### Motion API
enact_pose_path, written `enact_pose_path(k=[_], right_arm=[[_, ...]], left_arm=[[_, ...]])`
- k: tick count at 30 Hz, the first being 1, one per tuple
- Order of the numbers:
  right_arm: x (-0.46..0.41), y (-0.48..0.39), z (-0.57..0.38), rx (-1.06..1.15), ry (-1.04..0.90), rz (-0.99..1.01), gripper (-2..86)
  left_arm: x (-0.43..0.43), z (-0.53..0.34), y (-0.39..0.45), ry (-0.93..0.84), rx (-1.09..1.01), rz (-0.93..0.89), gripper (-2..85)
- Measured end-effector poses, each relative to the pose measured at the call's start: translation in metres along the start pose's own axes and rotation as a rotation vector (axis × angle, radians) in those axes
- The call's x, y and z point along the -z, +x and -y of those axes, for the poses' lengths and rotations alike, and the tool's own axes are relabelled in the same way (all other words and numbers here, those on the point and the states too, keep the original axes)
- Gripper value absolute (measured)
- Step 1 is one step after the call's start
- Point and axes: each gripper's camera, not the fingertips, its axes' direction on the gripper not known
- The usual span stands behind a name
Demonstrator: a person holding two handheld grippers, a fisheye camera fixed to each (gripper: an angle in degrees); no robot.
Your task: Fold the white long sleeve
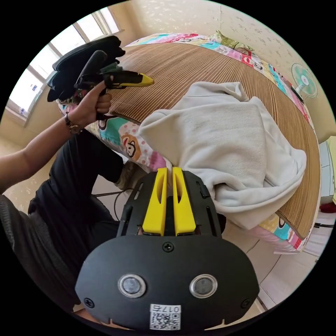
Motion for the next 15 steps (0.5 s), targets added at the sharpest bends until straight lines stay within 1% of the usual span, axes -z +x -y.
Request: enact_pose_path(k=[2, 3, 4, 5, 7, 9, 11, 13, 14, 15], right_arm=[[0.002, -0.011, -0.007, 0.035, 0.018, -0.033, 3.5], [0.004, -0.021, -0.011, 0.063, 0.031, -0.065, 3.5], [0.008, -0.031, -0.013, 0.087, 0.046, -0.1, 3.5], [0.01, -0.036, -0.013, 0.096, 0.055, -0.117, 3.5], [0.017, -0.054, -0.013, 0.15, 0.071, -0.173, 3.4], [0.024, -0.069, -0.012, 0.204, 0.075, -0.21, 3.4], [0.031, -0.081, -0.011, 0.25, 0.082, -0.225, 3.3], [0.041, -0.094, -0.011, 0.29, 0.107, -0.188, 3.1], [0.045, -0.097, -0.012, 0.297, 0.119, -0.166, 3.1], [0.05, -0.102, -0.013, 0.314, 0.143, -0.112, 3.1]], left_arm=[[0.021, -0.037, 0.005, 0.071, 0.087, -0.118, 9.6], [0.024, -0.044, 0.004, 0.075, 0.114, -0.148, 10.5], [0.026, -0.054, -0.001, 0.058, 0.166, -0.21, 14.1], [0.02, -0.059, -0.008, -0.001, 0.214, -0.271, 17.4], [0.009, -0.061, -0.02, -0.098, 0.278, -0.339, 20.5], [0.012, -0.064, -0.033, -0.08, 0.329, -0.42, 21.3], [0.025, -0.068, -0.054, 0.005, 0.423, -0.548, 21.2], [0.034, -0.07, -0.063, 0.014, 0.443, -0.575, 20.5], [0.039, -0.071, -0.067, -0.003, 0.441, -0.559, 18.9], [0.042, -0.074, -0.068, -0.006, 0.444, -0.557, 17.7]])
